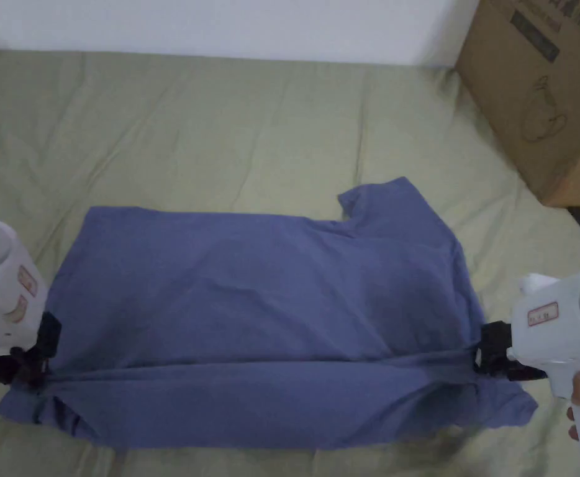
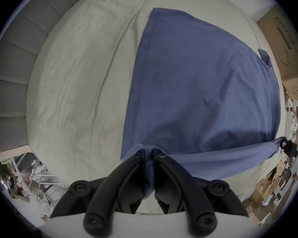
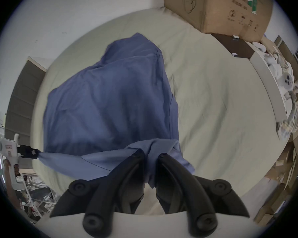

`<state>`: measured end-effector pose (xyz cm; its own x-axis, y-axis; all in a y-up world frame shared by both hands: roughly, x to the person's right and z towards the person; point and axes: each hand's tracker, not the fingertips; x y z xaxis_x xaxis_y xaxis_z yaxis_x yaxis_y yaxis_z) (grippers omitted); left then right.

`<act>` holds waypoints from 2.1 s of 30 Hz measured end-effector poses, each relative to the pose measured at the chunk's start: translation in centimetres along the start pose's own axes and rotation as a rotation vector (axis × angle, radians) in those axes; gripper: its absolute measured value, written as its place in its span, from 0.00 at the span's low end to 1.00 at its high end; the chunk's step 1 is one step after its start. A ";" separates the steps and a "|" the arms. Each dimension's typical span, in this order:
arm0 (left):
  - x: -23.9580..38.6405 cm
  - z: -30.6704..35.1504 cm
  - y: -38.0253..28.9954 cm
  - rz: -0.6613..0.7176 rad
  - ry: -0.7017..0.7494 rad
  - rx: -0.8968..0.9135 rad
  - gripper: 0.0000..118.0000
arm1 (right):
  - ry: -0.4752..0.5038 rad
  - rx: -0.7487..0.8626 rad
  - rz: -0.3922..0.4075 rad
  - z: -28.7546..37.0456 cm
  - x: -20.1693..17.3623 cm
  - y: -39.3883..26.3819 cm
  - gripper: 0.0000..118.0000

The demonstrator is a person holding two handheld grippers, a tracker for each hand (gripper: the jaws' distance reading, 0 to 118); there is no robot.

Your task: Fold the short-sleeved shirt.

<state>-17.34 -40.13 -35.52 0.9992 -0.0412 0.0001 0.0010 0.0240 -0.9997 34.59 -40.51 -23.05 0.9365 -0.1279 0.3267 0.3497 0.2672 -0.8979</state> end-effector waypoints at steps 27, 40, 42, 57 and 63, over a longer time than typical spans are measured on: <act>-10.1 5.4 -12.1 0.290 -0.211 0.195 0.62 | -0.020 -0.037 0.034 8.3 4.1 -8.2 0.94; -9.2 -3.0 -11.4 0.406 -0.408 0.112 0.01 | -0.028 -0.089 -0.014 4.9 2.1 -14.3 0.00; -9.0 -3.5 -9.9 0.404 -0.455 0.140 0.16 | -0.021 -0.089 -0.025 5.0 1.8 -13.6 0.00; -7.2 -6.4 -5.8 0.399 -0.293 0.172 0.75 | -0.063 -0.101 -0.079 3.2 2.9 -10.2 0.00; -8.9 -5.8 -6.9 0.458 -0.381 0.173 0.03 | -0.052 -0.087 -0.120 2.0 3.5 -9.5 0.00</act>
<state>-26.50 -45.70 -28.77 0.8439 0.3705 -0.3879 -0.4568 0.1173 -0.8818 34.59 -41.57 -12.84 0.8892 -0.1035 0.4457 0.4573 0.1690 -0.8731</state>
